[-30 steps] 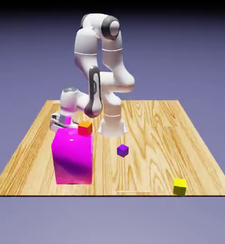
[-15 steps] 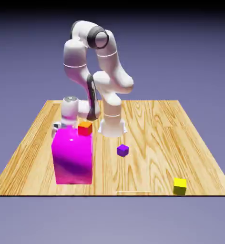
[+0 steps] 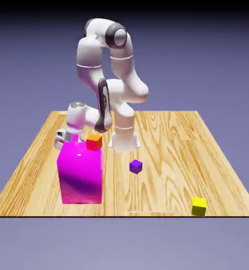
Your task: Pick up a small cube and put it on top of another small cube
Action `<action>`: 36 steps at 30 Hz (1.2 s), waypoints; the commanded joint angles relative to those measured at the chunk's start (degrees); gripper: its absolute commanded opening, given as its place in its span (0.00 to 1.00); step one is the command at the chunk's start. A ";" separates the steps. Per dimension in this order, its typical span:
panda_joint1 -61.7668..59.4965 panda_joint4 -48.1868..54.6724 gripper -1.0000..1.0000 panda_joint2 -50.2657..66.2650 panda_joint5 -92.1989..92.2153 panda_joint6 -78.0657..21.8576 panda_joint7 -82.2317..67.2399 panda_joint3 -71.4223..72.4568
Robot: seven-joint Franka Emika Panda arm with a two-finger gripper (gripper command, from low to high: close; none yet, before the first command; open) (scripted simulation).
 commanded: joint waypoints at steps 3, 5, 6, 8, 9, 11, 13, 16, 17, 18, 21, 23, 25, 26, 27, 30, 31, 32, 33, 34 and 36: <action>3.49 -0.95 0.00 -2.84 7.53 -2.08 -5.93 -1.71; 5.81 -1.58 0.00 -4.74 12.51 -3.47 -9.85 -2.85; 6.97 -1.89 0.00 -5.69 15.00 -4.17 -11.81 -3.42; 9.29 -2.52 0.00 -7.58 19.98 -5.56 -15.72 -4.56; 10.46 -2.84 0.00 -8.53 22.47 -6.25 -17.68 -5.13; 12.78 -3.47 0.00 -10.43 27.45 -7.65 -21.59 -6.27; 13.68 -3.71 0.00 -11.16 29.40 -8.19 -23.12 -6.71; 15.09 1.85 0.00 -12.88 27.25 -11.38 -25.04 -8.87; 15.64 3.13 0.00 -11.98 26.99 -13.87 -25.65 -9.77; 16.20 4.41 0.00 -11.07 26.73 -16.36 -26.26 -10.67; 17.87 8.26 0.00 -8.35 25.94 -23.83 -28.08 -13.37; 18.99 10.82 0.00 -6.54 25.42 -28.82 -29.29 -15.17; 20.10 13.38 0.00 -4.73 24.89 -33.80 -30.51 -16.96; 20.66 14.66 0.00 -3.82 24.63 -36.29 -31.11 -17.86; 21.22 15.95 0.00 -2.92 24.37 -38.79 -31.72 -18.76; 22.89 19.79 0.00 -0.20 23.58 -46.26 -33.54 -21.46; 23.45 21.07 0.00 0.71 23.32 -48.75 -34.15 -22.36; 23.91 22.30 0.00 1.28 22.93 -51.24 -34.53 -22.96; 24.36 23.52 0.00 1.83 22.54 -53.74 -34.90 -23.53; 24.81 24.74 0.00 2.37 22.14 -56.23 -35.27 -24.11; 25.72 27.19 0.00 3.47 21.35 -61.21 -36.00 -25.25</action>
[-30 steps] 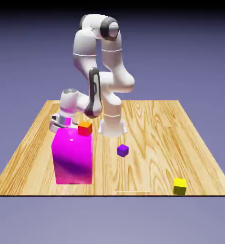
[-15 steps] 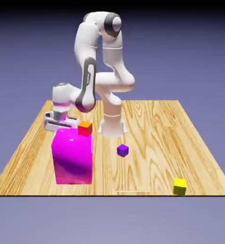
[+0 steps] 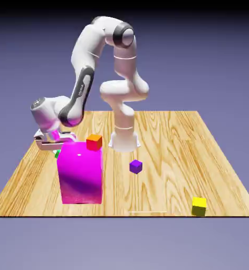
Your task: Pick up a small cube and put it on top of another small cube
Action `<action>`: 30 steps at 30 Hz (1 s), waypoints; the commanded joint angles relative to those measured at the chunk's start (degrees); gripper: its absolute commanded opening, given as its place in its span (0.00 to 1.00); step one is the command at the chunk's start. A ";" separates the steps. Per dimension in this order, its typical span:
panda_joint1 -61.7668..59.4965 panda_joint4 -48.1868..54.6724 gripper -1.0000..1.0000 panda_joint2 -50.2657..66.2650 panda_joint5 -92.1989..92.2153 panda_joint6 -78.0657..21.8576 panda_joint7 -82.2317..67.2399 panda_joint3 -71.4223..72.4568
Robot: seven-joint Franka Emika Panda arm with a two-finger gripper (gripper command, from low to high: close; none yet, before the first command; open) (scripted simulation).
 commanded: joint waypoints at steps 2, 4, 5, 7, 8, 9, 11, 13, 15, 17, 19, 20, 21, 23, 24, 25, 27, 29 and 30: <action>0.91 2.44 0.00 1.10 -0.94 -4.94 -0.65 -1.15; 1.81 4.89 0.00 2.19 -1.73 -9.92 -1.39 -2.30; 2.27 6.11 0.00 2.74 -2.13 -12.41 -1.76 -2.87; 3.17 8.56 0.00 3.83 -2.92 -17.40 -2.49 -4.02; 3.48 9.70 0.00 3.89 -3.50 -19.89 -2.54 -4.15; 3.54 10.69 0.00 3.08 -4.41 -22.38 -2.00 -3.49; 3.66 12.69 0.00 1.45 -6.22 -27.36 -0.92 -2.17; 3.78 14.68 0.00 -0.18 -8.04 -32.35 0.15 -0.85; 3.52 15.91 0.00 -2.53 -9.78 -35.91 1.72 1.17; 2.22 14.85 0.00 -6.68 -11.15 -35.10 4.48 4.96; 0.77 13.22 0.00 -10.83 -12.20 -33.02 7.25 8.79; 0.05 12.40 0.00 -12.91 -12.73 -31.98 8.63 10.71; -0.68 11.59 0.00 -14.99 -13.26 -30.95 10.02 12.62; -2.13 9.95 0.00 -19.14 -14.32 -28.87 12.79 16.45; -2.85 9.14 0.00 -21.22 -14.85 -27.83 14.17 18.37; -3.58 8.32 0.00 -23.29 -15.38 -26.79 15.56 20.28; -5.28 5.70 0.00 -27.45 -15.91 -22.54 18.33 24.18; -7.01 3.00 0.00 -31.60 -16.40 -18.10 21.10 28.09; -7.87 1.65 0.00 -33.68 -16.64 -15.88 22.49 30.04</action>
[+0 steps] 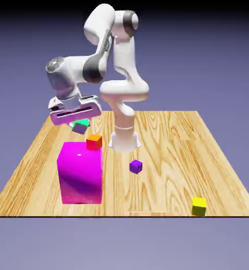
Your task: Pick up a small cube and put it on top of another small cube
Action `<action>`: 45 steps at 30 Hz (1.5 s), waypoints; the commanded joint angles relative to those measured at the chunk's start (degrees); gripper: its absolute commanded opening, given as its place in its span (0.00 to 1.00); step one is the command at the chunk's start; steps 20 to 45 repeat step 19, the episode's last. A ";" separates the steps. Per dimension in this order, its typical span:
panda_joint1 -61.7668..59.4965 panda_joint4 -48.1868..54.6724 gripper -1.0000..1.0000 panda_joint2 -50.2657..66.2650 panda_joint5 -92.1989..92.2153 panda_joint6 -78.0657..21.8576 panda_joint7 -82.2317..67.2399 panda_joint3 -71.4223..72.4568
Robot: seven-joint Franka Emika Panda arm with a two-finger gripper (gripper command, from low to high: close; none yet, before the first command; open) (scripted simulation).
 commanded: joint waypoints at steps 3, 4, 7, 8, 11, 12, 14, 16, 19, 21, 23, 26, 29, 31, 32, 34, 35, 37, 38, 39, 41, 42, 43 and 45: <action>-2.59 -4.06 0.00 -6.23 -0.89 6.68 4.22 5.86; -3.46 -5.41 0.00 -8.31 -1.14 8.90 5.60 7.81; -5.00 -7.81 0.00 -12.01 -1.57 12.85 8.07 11.29; -4.90 -9.01 0.00 -10.72 -1.53 15.34 7.96 11.05; -4.61 -12.59 0.00 -6.84 -1.40 22.81 7.62 10.33; -4.52 -13.71 0.00 -5.62 -1.36 25.16 7.52 10.10; -4.52 -13.72 1.00 -5.62 -1.36 25.17 7.52 10.10; -4.71 -11.33 1.00 -8.20 -1.45 20.19 7.74 10.58; -5.00 -7.82 1.00 -12.00 -1.57 12.85 8.07 11.29; -5.00 -7.82 1.00 -12.00 -1.57 12.85 8.07 11.29; -5.00 -7.82 1.00 -12.00 -1.57 12.85 8.07 11.29; -5.00 -7.82 1.00 -12.00 -1.57 12.85 8.07 11.29; -5.00 -7.82 1.00 -12.00 -1.57 12.85 8.07 11.29; -5.00 -7.82 1.00 -12.00 -1.57 12.85 8.07 11.29; -5.00 -7.82 1.00 -12.00 -1.57 12.85 8.07 11.29; -5.00 -7.82 1.00 -12.00 -1.57 12.85 8.07 11.29; -5.00 -7.82 1.00 -12.00 -1.57 12.85 8.07 11.29; -5.00 -7.82 1.00 -12.00 -1.57 12.85 8.07 11.29; -5.00 -7.82 1.00 -12.00 -1.57 12.85 8.07 11.29; -5.00 -7.82 1.00 -12.00 -1.57 12.85 8.07 11.29; -5.00 -7.82 1.00 -12.00 -1.57 12.85 8.07 11.29; -5.00 -7.82 1.00 -12.00 -1.57 12.85 8.07 11.29; -5.00 -7.82 1.00 -12.00 -1.57 12.85 8.07 11.29; -5.00 -7.82 1.00 -12.00 -1.57 12.85 8.07 11.29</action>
